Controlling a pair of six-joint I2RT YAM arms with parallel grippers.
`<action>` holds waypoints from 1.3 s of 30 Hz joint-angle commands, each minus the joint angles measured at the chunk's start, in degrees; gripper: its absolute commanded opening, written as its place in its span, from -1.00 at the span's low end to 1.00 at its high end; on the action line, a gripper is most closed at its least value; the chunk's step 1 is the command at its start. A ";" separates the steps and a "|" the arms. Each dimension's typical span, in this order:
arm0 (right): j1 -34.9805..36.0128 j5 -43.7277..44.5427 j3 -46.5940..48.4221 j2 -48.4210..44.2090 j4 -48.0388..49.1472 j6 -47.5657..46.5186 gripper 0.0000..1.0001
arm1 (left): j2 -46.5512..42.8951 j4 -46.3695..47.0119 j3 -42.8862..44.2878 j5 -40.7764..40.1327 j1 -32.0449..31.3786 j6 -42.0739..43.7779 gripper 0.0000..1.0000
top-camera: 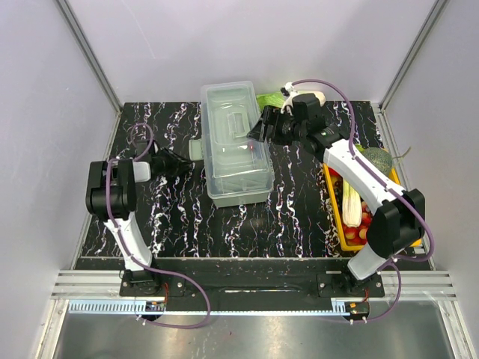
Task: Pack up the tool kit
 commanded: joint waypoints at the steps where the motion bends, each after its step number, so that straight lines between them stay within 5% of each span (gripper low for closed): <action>1: -0.70 -1.80 -0.62 0.70 3.95 1.89 0.71 | 2.61 16.17 -1.99 5.32 -1.08 -5.69 -0.30; 7: -1.06 -1.62 -0.88 2.37 4.04 2.68 0.69 | 4.99 26.29 -1.99 10.43 -2.57 -10.00 -0.28; 18: -1.06 0.84 -0.09 2.37 2.20 1.28 0.64 | 7.10 62.42 -9.73 8.68 -3.45 -38.73 -0.19; 31: -1.14 1.72 0.17 2.63 0.79 1.01 0.62 | 9.56 76.49 -10.61 3.58 -7.76 -54.39 -0.01; 39: -1.06 1.72 0.70 3.60 -0.53 0.57 0.61 | 5.18 67.82 -11.06 4.53 -8.11 -47.56 -0.01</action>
